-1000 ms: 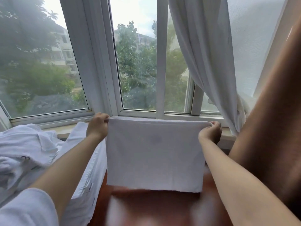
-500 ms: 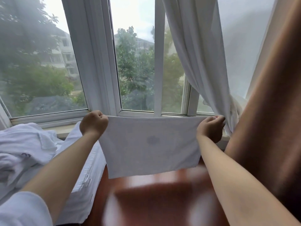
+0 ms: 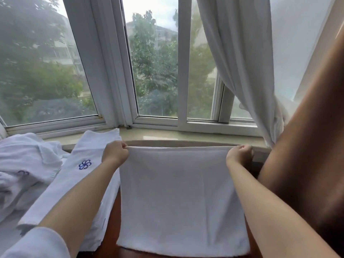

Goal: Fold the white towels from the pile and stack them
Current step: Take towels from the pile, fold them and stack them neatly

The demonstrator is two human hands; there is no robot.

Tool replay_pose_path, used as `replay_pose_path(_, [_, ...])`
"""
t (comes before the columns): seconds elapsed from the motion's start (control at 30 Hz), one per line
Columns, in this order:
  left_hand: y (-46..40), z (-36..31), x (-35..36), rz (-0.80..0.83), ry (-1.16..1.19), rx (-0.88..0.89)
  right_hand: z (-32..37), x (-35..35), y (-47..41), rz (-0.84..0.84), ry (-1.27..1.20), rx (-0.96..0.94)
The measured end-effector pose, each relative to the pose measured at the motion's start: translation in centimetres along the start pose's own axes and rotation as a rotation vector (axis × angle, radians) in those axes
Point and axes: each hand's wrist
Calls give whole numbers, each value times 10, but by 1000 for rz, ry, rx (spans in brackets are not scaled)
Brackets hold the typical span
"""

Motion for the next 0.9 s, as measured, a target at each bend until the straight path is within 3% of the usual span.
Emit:
replay_pose_path(0.13, [-19, 12, 37, 61, -5, 3, -18, 26, -4, 73, 27, 76])
replay_pose_path(0.3, [-37, 18, 67, 14, 132, -24, -30, 50, -15, 137, -21, 74])
replay_pose_path(0.53, [10, 85, 122, 51, 154, -17, -106, 38, 25, 192, 115, 105])
replay_pose_path(0.77, [71, 151, 164, 251, 171, -283, -162, 24, 77, 203, 276, 398])
replay_pose_path(0.9, [72, 144, 165, 245, 375, -528, -174, 22, 74, 233, 353, 444])
Point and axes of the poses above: each hand's wrist, its own y-axis away from the middle knuckle, its own x-axis out of the palm, z = x × y, and after that the axes turned 13 degrees about -x, right-handed
